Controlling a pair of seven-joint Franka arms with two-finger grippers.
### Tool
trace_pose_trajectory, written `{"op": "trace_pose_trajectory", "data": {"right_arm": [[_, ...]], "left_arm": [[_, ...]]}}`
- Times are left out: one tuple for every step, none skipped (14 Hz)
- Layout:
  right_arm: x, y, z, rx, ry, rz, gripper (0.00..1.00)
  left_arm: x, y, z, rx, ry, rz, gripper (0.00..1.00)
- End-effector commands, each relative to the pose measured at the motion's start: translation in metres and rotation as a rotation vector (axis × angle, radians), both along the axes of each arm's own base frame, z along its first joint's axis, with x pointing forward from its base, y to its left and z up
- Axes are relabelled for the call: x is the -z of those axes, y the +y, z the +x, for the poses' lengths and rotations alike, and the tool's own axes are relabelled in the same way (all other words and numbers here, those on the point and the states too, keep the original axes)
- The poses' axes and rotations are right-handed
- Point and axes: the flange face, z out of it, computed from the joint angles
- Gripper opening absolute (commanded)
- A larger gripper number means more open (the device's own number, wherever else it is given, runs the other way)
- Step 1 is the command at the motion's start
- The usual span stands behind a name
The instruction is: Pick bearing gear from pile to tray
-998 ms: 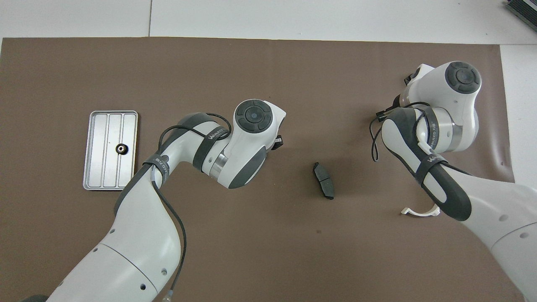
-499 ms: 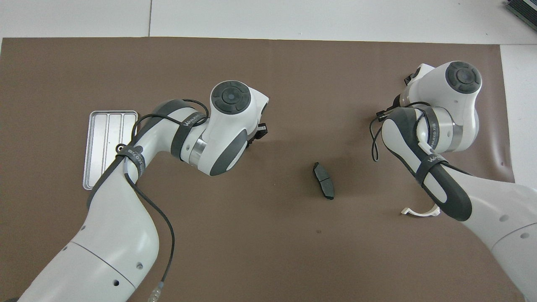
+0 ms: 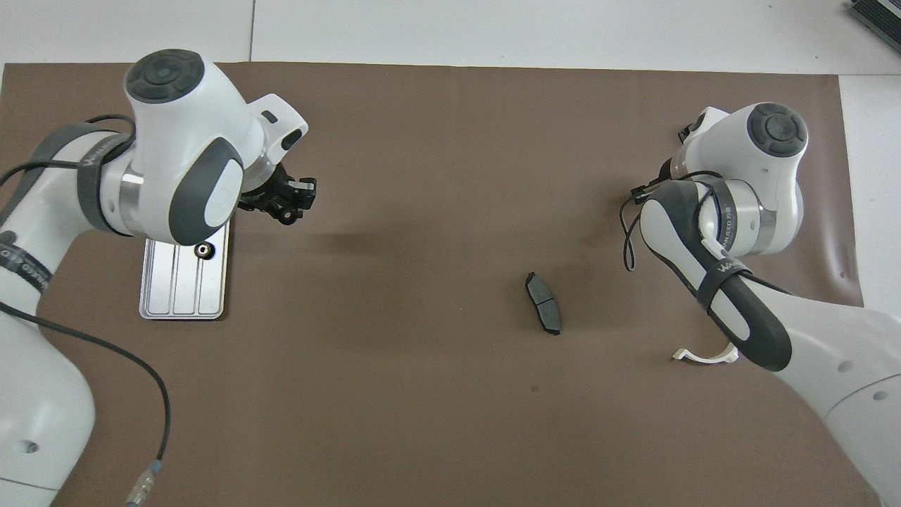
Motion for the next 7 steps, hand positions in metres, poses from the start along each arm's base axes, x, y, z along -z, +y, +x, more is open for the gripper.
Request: {"op": "trace_pose_trajectory", "data": {"right_arm": [[-0.029, 0.01, -0.004, 0.095, 0.015, 0.026, 0.0], [-0.043, 0.032, -0.008, 0.122, 0.02, 0.028, 0.0], [-0.057, 0.05, -0.013, 0.157, 0.024, 0.029, 0.0], [-0.069, 0.062, -0.018, 0.197, 0.029, 0.031, 0.0], [-0.078, 0.079, -0.023, 0.214, 0.034, 0.031, 0.0], [-0.083, 0.1, -0.028, 0.223, 0.037, 0.032, 0.0], [-0.087, 0.12, -0.032, 0.254, 0.035, 0.035, 0.0]], "left_arm": [[0.017, 0.059, -0.026, 0.095, -0.057, -0.026, 0.0], [0.024, 0.075, -0.031, 0.117, -0.082, -0.029, 0.0], [0.03, 0.085, -0.037, 0.132, -0.091, -0.029, 0.0], [0.034, 0.093, -0.043, 0.132, -0.091, -0.029, 0.0], [0.036, 0.101, -0.046, 0.136, -0.095, -0.029, 0.0], [0.037, 0.107, -0.048, 0.147, -0.099, -0.031, 0.0], [0.037, 0.108, -0.049, 0.149, -0.097, -0.031, 0.0]]}}
